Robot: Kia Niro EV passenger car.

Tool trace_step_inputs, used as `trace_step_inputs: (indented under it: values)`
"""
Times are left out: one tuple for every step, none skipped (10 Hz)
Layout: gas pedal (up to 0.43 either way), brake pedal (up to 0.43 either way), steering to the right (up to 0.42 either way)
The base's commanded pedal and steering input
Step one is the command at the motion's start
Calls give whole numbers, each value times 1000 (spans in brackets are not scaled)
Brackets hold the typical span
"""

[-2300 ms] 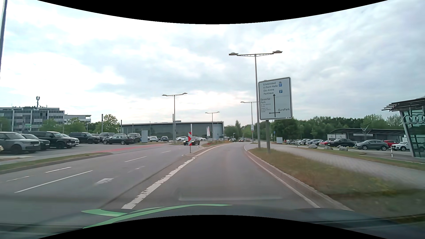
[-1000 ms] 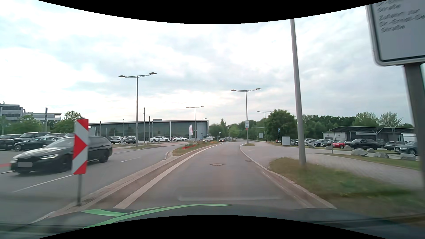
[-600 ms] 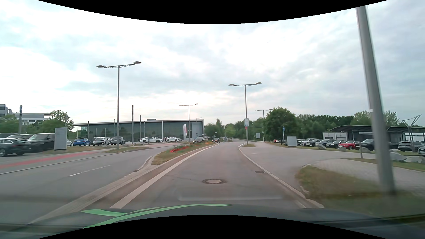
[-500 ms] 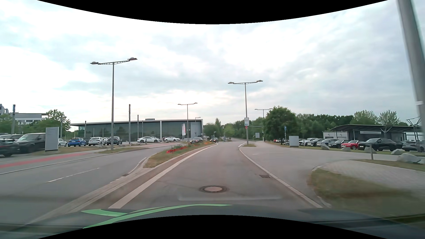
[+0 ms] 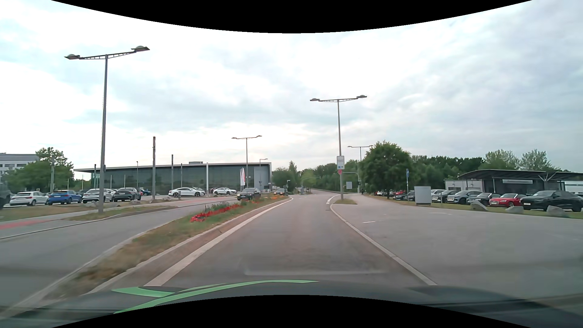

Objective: Follow the waypoints while adhering to traffic rules and regulations

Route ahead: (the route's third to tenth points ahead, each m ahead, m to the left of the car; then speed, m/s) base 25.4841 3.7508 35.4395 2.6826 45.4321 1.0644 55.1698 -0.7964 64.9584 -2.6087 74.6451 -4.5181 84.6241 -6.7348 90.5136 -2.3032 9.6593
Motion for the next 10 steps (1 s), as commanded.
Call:
trace_step_inputs:
  values:
    - [98,0,20]
    - [98,0,20]
    - [110,0,19]
    - [110,0,18]
    - [110,0,18]
    - [118,0,17]
    - [118,0,17]
    - [118,0,17]
    - [118,0,16]
    - [118,0,16]
